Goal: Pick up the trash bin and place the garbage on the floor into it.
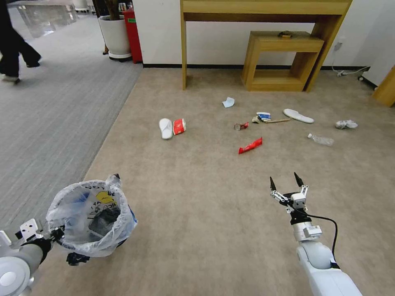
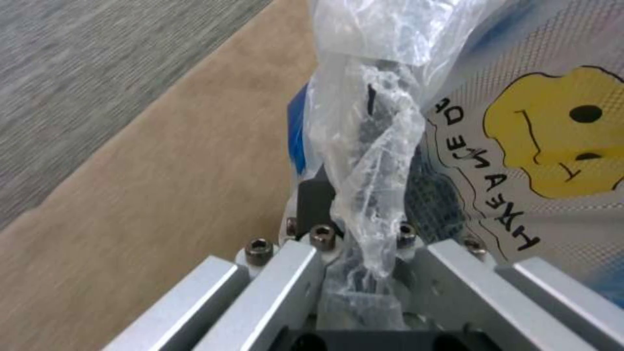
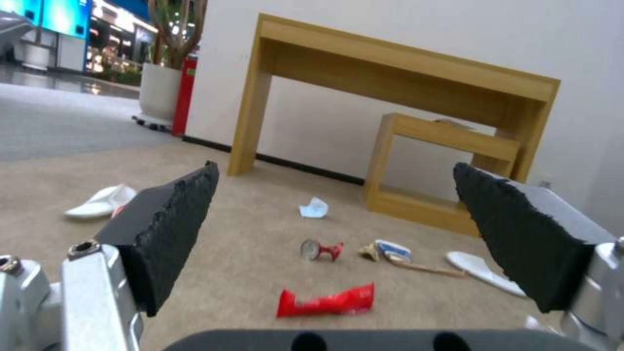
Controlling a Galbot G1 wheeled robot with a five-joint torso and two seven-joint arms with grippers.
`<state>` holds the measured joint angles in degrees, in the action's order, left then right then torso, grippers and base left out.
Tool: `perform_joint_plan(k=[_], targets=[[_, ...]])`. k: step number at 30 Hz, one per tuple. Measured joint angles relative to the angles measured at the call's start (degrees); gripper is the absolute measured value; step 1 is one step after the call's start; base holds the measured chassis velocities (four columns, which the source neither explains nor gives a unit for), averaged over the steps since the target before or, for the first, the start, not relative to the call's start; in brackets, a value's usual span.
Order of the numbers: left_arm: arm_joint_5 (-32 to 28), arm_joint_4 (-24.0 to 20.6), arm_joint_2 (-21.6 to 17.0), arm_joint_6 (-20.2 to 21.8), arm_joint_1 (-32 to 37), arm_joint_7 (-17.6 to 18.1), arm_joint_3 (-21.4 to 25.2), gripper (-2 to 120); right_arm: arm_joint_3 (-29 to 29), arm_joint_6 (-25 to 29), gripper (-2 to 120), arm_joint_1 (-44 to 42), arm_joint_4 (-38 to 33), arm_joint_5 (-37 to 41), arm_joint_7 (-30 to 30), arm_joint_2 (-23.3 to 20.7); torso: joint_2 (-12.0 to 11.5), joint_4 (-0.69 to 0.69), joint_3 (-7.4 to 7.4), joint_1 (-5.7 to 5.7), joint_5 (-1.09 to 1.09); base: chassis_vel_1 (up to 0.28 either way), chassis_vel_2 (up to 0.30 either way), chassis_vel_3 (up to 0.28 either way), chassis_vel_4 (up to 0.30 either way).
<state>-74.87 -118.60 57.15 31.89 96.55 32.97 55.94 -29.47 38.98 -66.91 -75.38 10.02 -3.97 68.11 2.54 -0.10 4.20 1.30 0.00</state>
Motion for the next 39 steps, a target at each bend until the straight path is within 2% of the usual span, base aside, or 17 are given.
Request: perform_joint_plan(k=[21,39], targets=[[0.6,0.1,0.4,-0.3,-0.1,-0.3,-0.4,0,0.2,0.4,93,0.0,0.0,0.3,0.0,0.2,0.0,-0.01,0.01,0.01,-0.02,-0.323,0.319,0.315,-0.315],[1.1,0.2,0.6,-0.4,-0.2,-0.4,-0.7,0,0.3,0.8,96,-0.1,0.0,0.3,0.1,0.6,0.0,-0.01,0.0,0.01,0.0,-0.214,0.218,0.216,-0.226]])
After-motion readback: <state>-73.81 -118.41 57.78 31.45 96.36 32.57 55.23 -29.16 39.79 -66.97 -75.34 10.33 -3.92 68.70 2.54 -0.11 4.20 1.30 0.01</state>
